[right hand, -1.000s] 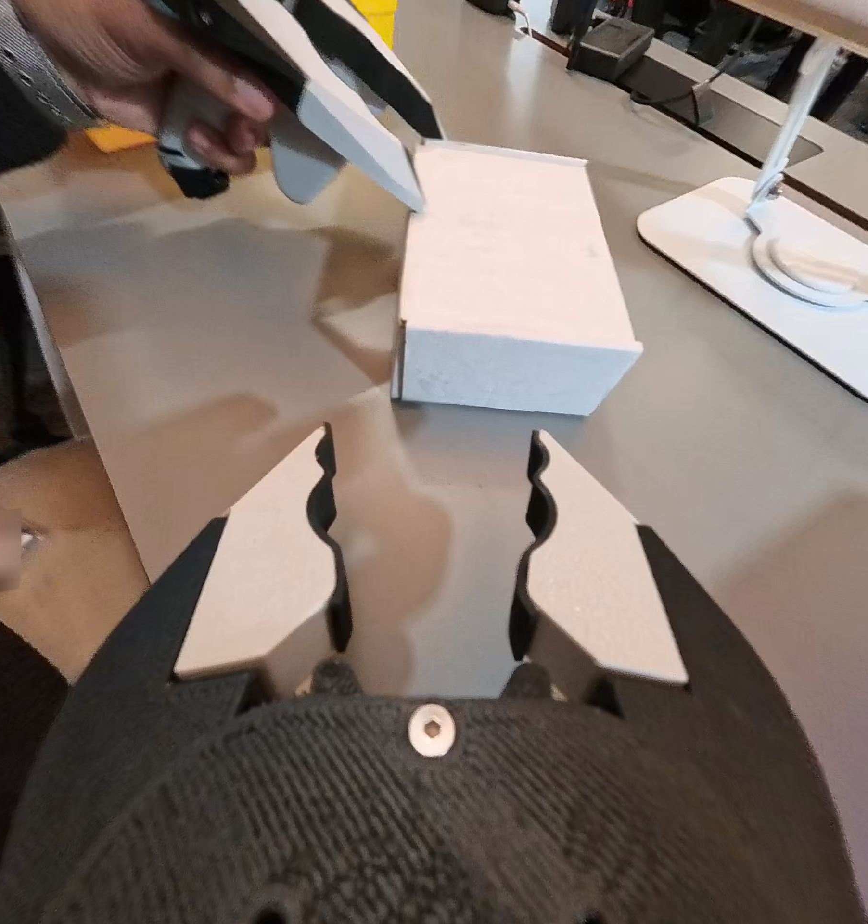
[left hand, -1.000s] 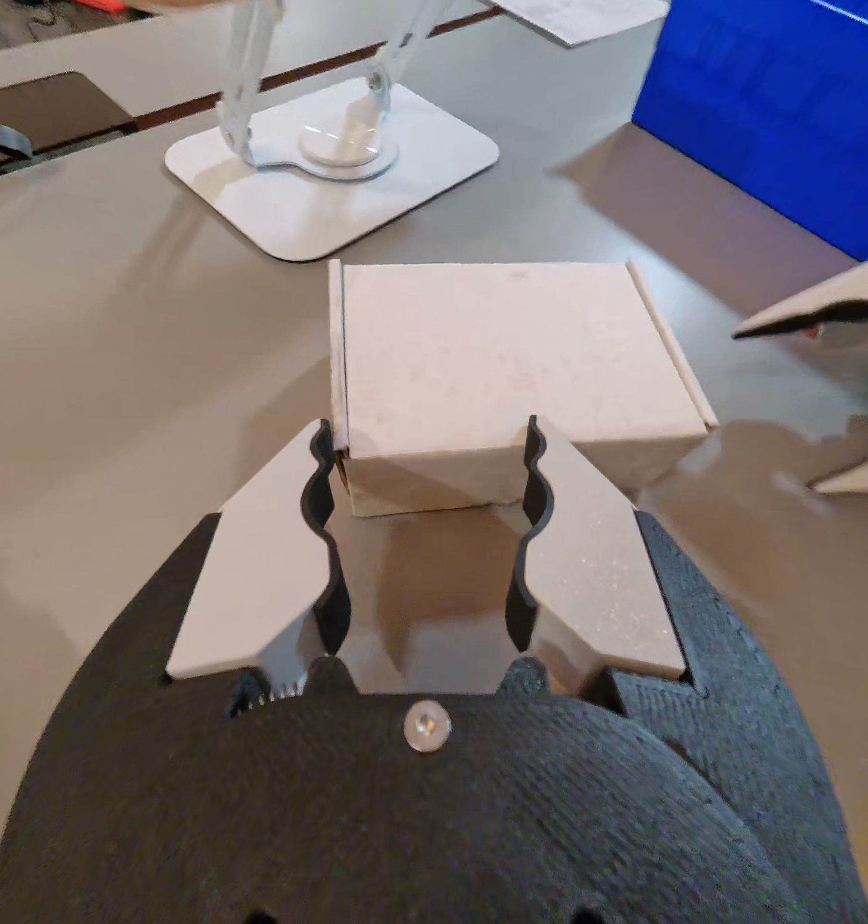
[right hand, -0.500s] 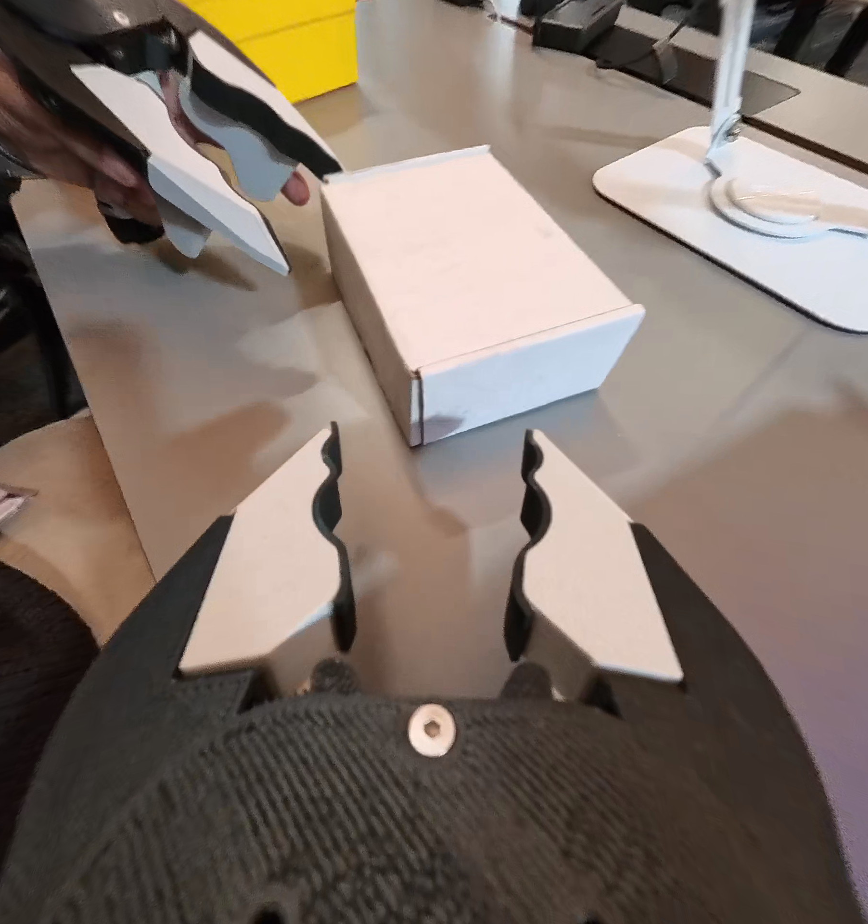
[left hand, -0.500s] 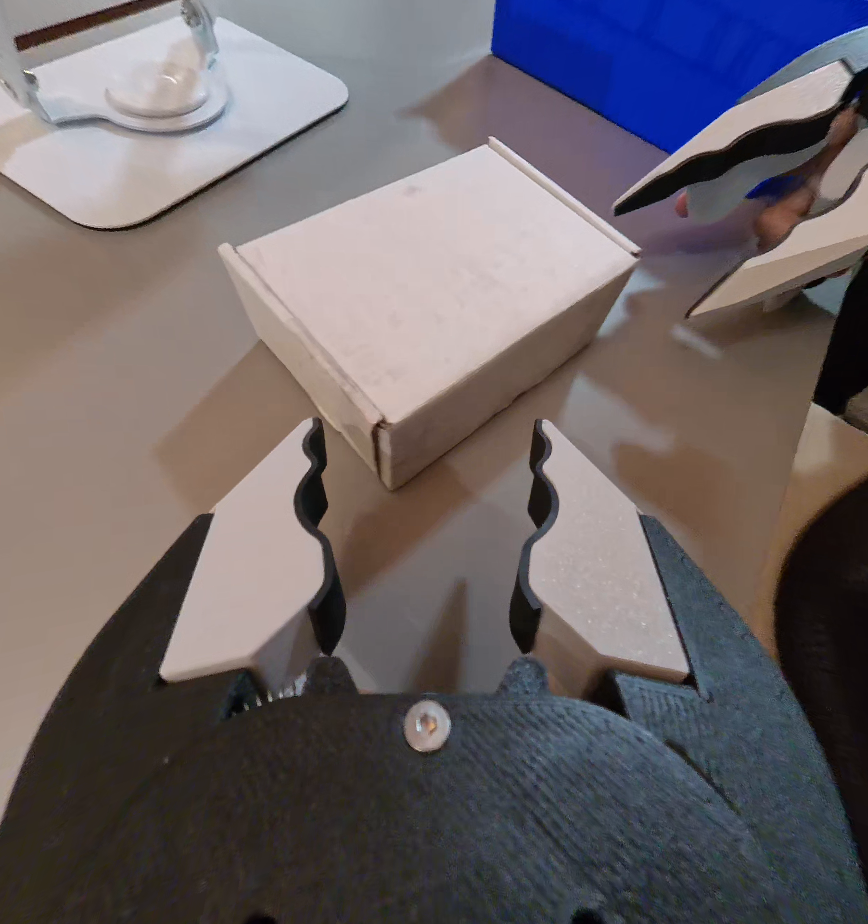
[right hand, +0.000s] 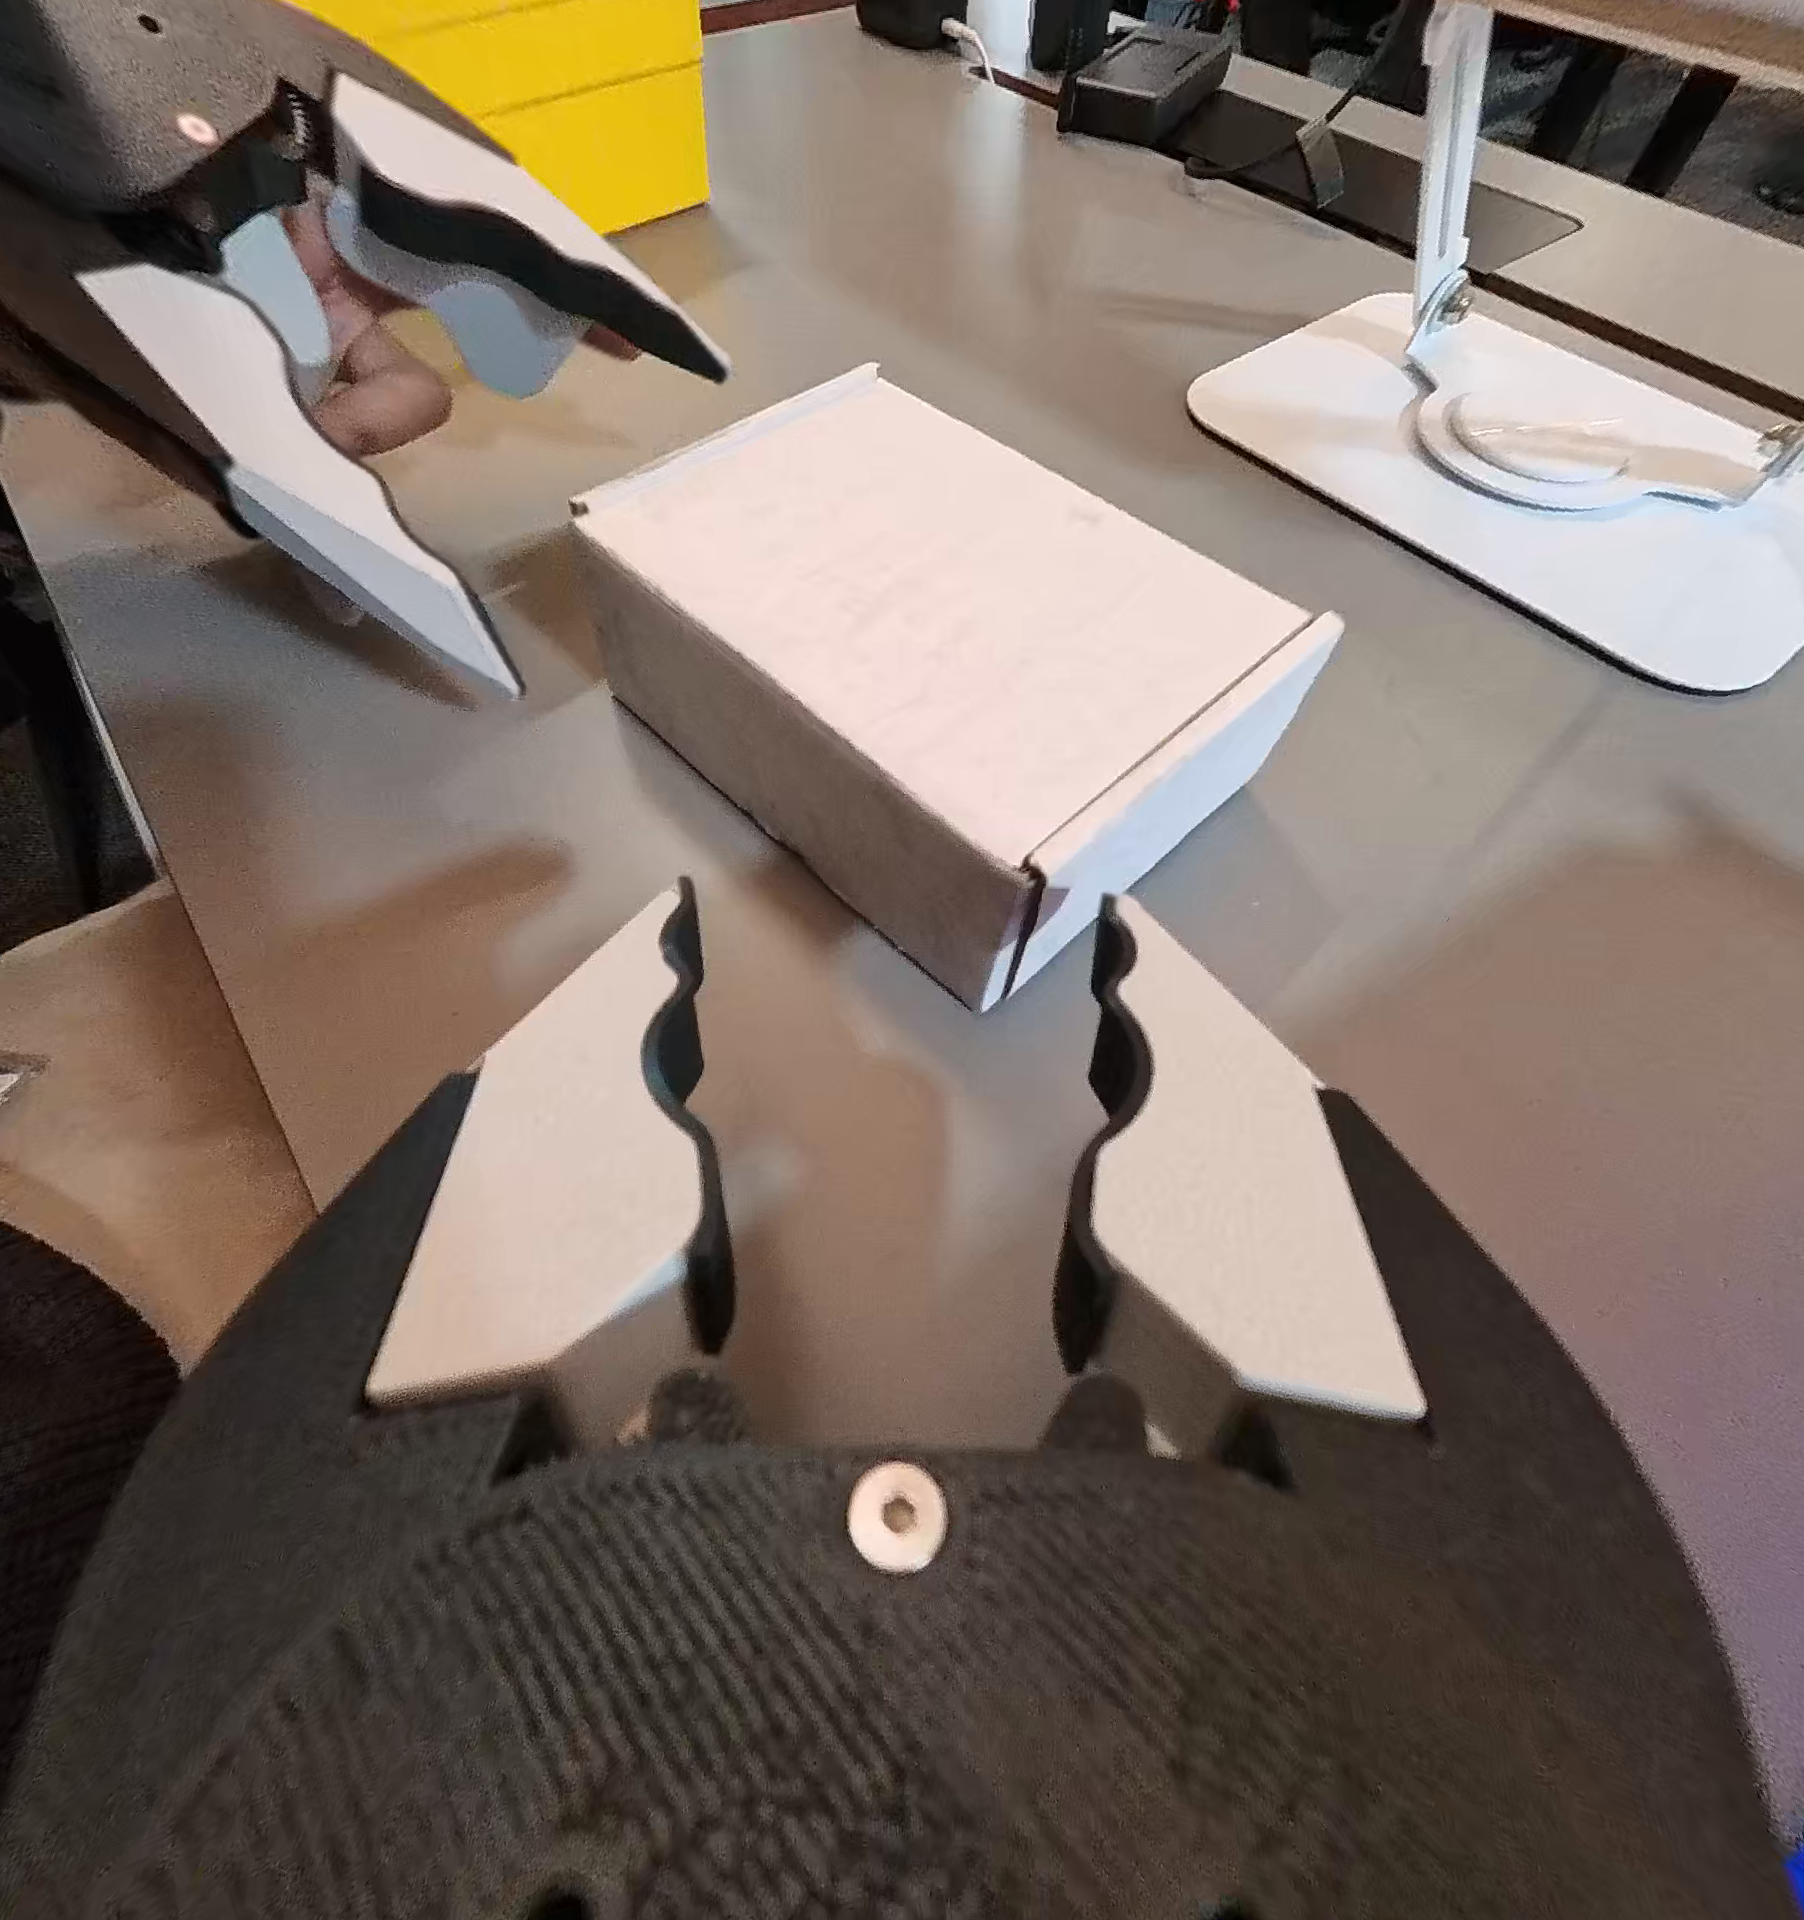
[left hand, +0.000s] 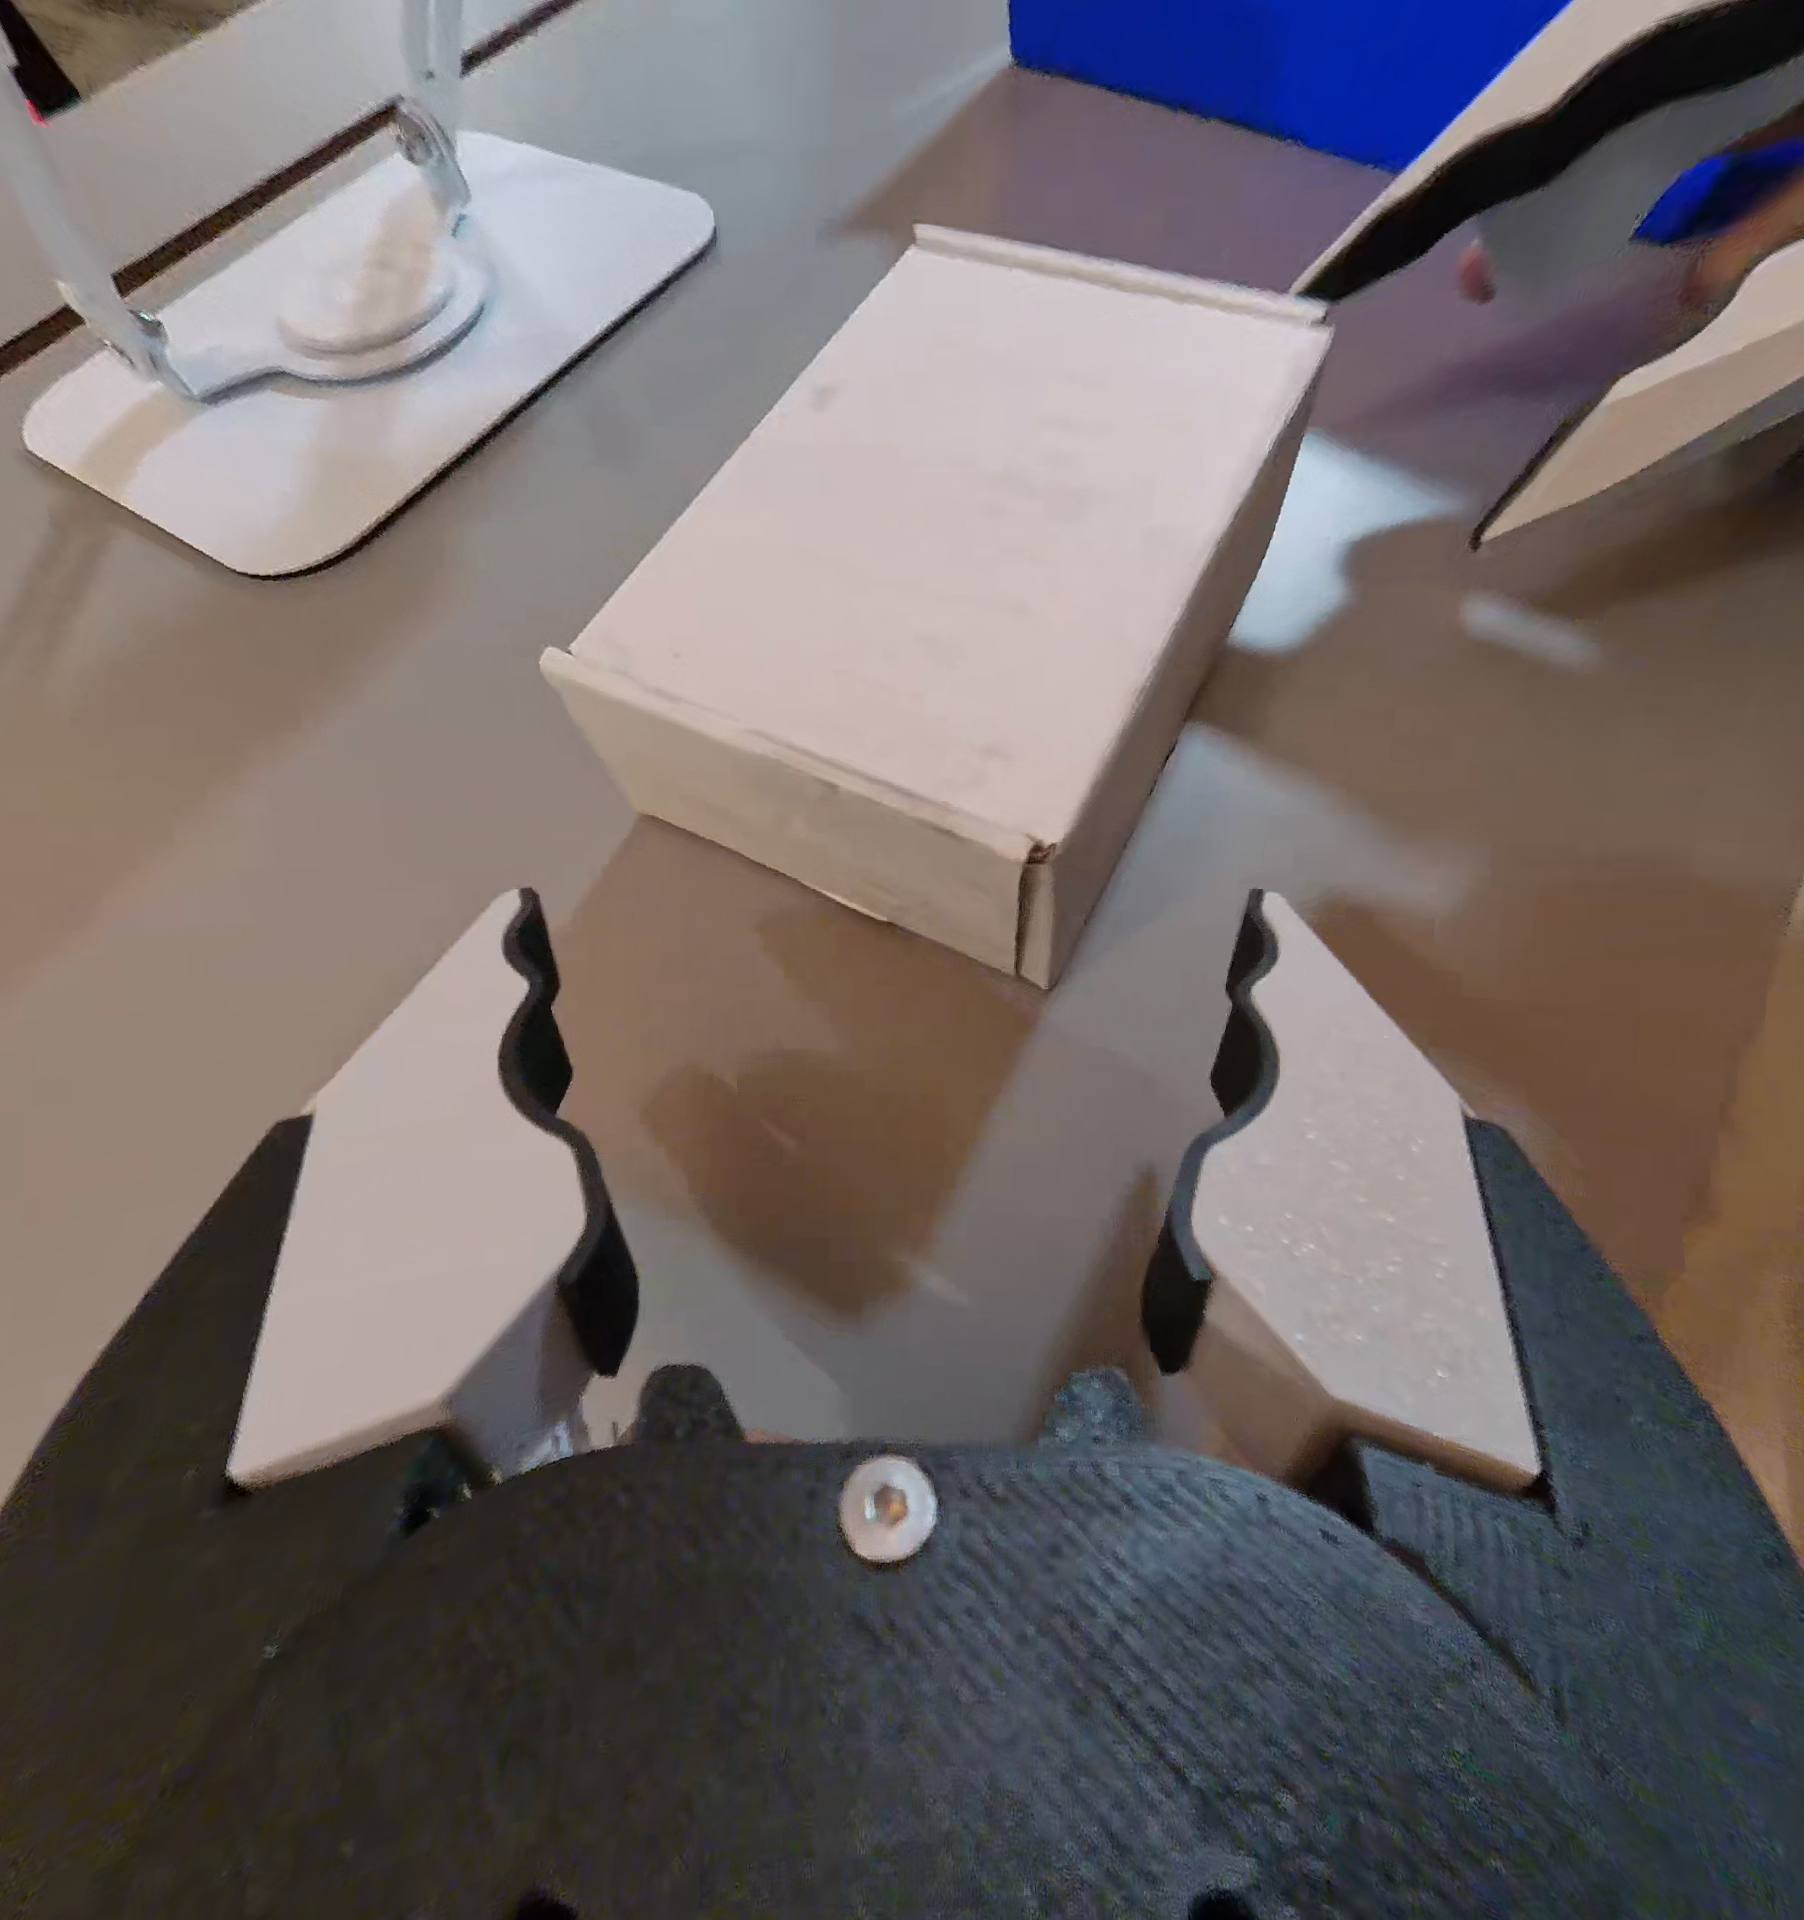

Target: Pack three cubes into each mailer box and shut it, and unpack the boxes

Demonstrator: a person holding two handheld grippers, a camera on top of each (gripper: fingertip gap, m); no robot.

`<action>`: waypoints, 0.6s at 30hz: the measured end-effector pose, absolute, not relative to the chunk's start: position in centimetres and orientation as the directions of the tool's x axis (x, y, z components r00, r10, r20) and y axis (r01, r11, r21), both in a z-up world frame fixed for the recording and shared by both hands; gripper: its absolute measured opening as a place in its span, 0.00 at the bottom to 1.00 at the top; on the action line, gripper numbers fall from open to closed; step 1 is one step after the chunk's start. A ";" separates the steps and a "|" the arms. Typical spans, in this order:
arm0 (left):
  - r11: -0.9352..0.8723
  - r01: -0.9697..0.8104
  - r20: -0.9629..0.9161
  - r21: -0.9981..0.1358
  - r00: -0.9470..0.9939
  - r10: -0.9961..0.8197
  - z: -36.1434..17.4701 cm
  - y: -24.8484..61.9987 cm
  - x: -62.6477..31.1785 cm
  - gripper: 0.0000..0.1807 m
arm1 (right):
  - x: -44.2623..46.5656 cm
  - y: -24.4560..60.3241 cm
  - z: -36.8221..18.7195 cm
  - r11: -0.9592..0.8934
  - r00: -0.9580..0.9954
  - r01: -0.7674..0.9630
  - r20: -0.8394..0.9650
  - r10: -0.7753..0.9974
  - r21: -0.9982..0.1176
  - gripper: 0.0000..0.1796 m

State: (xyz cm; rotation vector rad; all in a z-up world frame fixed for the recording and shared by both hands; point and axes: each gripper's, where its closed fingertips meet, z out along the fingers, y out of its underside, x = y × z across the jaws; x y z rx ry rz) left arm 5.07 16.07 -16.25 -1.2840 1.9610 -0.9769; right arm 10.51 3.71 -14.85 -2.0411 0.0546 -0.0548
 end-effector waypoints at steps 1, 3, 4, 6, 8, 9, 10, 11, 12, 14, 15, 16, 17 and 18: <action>0.295 -0.507 -0.105 -0.810 -0.369 -0.924 -16.7 16.2 5.3 0.73 | 10.4 3.7 -15.0 -0.457 0.998 -0.012 0.018 -0.061 -0.890 0.42; 0.349 -0.518 -0.162 -0.781 -0.371 -0.914 -17.3 16.9 6.1 0.78 | 10.1 3.5 -15.3 -0.466 0.998 -0.002 0.027 -0.055 -0.885 0.42; 0.362 -0.524 -0.173 -0.771 -0.375 -0.911 -17.6 17.2 6.6 0.78 | 9.9 3.4 -15.4 -0.471 0.998 0.003 0.033 -0.055 -0.882 0.42; 0.356 -0.549 -0.162 -0.756 -0.369 -0.915 -18.2 17.8 7.6 0.78 | 9.8 3.2 -15.5 -0.474 0.997 0.014 0.046 -0.058 -0.880 0.41; 0.340 -0.586 -0.108 -0.736 -0.394 -0.913 -18.8 17.7 8.2 0.79 | 9.7 2.9 -15.4 -0.473 0.996 0.016 0.053 -0.065 -0.881 0.41; 0.346 -0.577 -0.098 -0.740 -0.416 -0.904 -18.7 17.3 8.5 0.79 | 9.7 2.7 -15.4 -0.473 0.996 0.014 0.053 -0.069 -0.881 0.40; 0.357 -0.562 -0.098 -0.746 -0.439 -0.893 -18.6 16.9 8.8 0.79 | 9.7 2.6 -15.4 -0.472 0.996 0.010 0.052 -0.075 -0.881 0.40; 0.367 -0.547 -0.098 -0.752 -0.458 -0.884 -18.4 16.4 9.1 0.78 | 9.7 2.5 -15.4 -0.471 0.995 0.006 0.050 -0.080 -0.882 0.40; 0.374 -0.536 -0.088 -0.756 -0.483 -0.871 -18.3 15.8 9.3 0.77 | 9.8 2.4 -15.4 -0.471 0.995 0.003 0.048 -0.085 -0.882 0.40; 0.382 -0.525 -0.063 -0.761 -0.525 -0.849 -18.3 14.6 9.5 0.80 | 9.8 2.1 -15.4 -0.472 0.995 -0.003 0.047 -0.094 -0.881 0.40; 0.392 -0.524 -0.066 -0.757 -0.535 -0.842 -18.4 14.4 9.6 0.78 | 9.8 1.9 -15.4 -0.472 0.994 -0.004 0.049 -0.100 -0.881 0.40; 0.402 -0.514 -0.073 -0.758 -0.545 -0.835 -18.4 14.3 9.7 0.73 | 9.9 1.7 -15.4 -0.472 0.993 -0.004 0.052 -0.105 -0.881 0.40; 0.407 -0.510 -0.070 -0.758 -0.557 -0.828 -18.4 14.0 9.8 0.73 | 10.0 1.5 -15.4 -0.473 0.992 -0.004 0.055 -0.112 -0.881 0.40; 0.403 -0.509 -0.064 -0.760 -0.559 -0.827 -18.3 13.8 9.9 0.73 | 10.1 1.3 -15.4 -0.474 0.991 -0.004 0.061 -0.120 -0.880 0.40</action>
